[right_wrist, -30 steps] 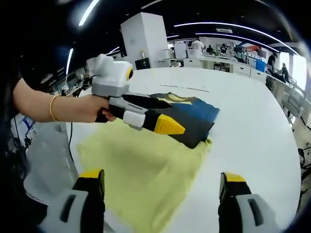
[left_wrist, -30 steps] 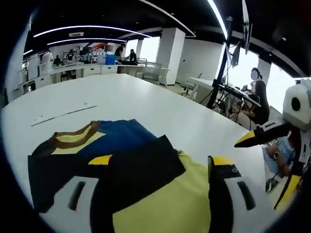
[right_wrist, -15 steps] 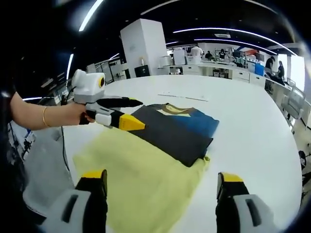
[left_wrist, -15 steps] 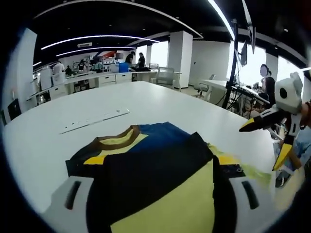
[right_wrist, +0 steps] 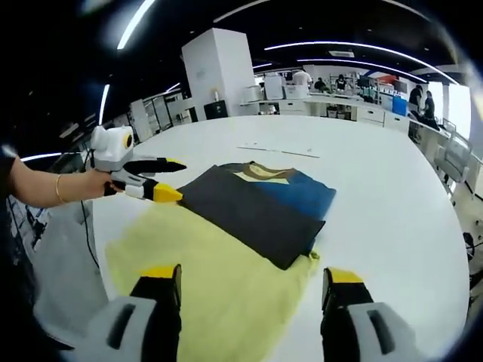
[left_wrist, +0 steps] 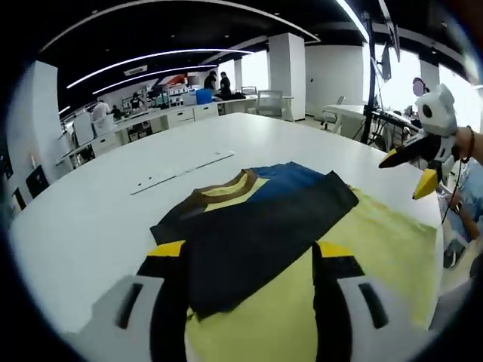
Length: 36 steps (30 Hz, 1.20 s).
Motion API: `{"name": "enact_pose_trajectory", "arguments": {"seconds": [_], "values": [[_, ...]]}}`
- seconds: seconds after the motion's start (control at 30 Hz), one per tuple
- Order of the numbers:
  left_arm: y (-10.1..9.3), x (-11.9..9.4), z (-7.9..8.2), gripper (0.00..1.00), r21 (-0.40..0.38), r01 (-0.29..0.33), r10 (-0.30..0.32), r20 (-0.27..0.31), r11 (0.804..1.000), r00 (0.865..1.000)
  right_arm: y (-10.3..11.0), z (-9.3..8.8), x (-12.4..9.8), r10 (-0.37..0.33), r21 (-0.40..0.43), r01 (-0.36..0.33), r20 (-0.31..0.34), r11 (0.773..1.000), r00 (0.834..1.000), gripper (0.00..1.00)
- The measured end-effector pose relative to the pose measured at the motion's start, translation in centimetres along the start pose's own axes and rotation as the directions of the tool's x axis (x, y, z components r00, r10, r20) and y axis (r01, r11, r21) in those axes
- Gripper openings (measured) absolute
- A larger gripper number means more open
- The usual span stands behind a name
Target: Fold the garment on the visible template until the final outline fits inside the template.
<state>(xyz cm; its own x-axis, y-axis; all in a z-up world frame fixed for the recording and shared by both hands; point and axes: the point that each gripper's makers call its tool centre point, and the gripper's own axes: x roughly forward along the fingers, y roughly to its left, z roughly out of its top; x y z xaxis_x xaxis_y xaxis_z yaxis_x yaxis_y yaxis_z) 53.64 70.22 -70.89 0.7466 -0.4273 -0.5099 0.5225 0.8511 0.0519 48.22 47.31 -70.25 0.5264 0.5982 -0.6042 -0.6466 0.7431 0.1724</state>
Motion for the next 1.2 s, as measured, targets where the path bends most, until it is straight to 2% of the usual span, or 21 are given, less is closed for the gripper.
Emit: {"name": "enact_pose_trajectory", "arguments": {"seconds": [0.17,0.23,0.47,0.67,0.93,1.03,1.2], "values": [[1.2,-0.9,-1.1,0.52,-0.022,-0.015,0.015,-0.003,1.0,1.0,-0.1,-0.2,0.8,0.008,0.008,-0.008,-0.016,1.0,1.0,0.66],[1.9,-1.2,-1.9,0.49,0.008,-0.038,0.039,-0.026,0.999,0.999,0.1,-0.3,1.1,0.017,0.005,-0.017,-0.024,1.0,1.0,0.64],[3.5,-1.9,-3.4,0.36,0.04,-0.072,0.074,-0.061,0.997,0.995,0.2,-0.9,2.4,0.032,-0.006,-0.032,-0.048,0.999,0.998,0.54],[4.4,-1.9,-4.8,0.25,0.025,-0.087,0.089,-0.098,0.996,0.991,-0.6,-1.5,3.5,0.018,-0.017,-0.019,-0.073,1.0,0.997,0.43],[4.7,-1.8,-5.5,0.14,0.038,-0.091,0.095,-0.124,0.995,0.988,-2.3,-1.9,5.1,-0.027,-0.026,0.025,-0.087,0.999,0.996,0.26],[4.3,-1.9,-5.6,0.11,0.069,-0.071,0.08,-0.132,0.995,0.988,-2.8,-2.4,5.7,-0.039,-0.018,0.037,-0.109,0.999,0.993,0.21],[4.3,-1.9,-6.3,0.09,0.114,-0.064,0.081,-0.156,0.991,0.984,-3.3,-2.4,6.1,-0.053,-0.004,0.053,-0.104,0.999,0.993,0.16]]}}
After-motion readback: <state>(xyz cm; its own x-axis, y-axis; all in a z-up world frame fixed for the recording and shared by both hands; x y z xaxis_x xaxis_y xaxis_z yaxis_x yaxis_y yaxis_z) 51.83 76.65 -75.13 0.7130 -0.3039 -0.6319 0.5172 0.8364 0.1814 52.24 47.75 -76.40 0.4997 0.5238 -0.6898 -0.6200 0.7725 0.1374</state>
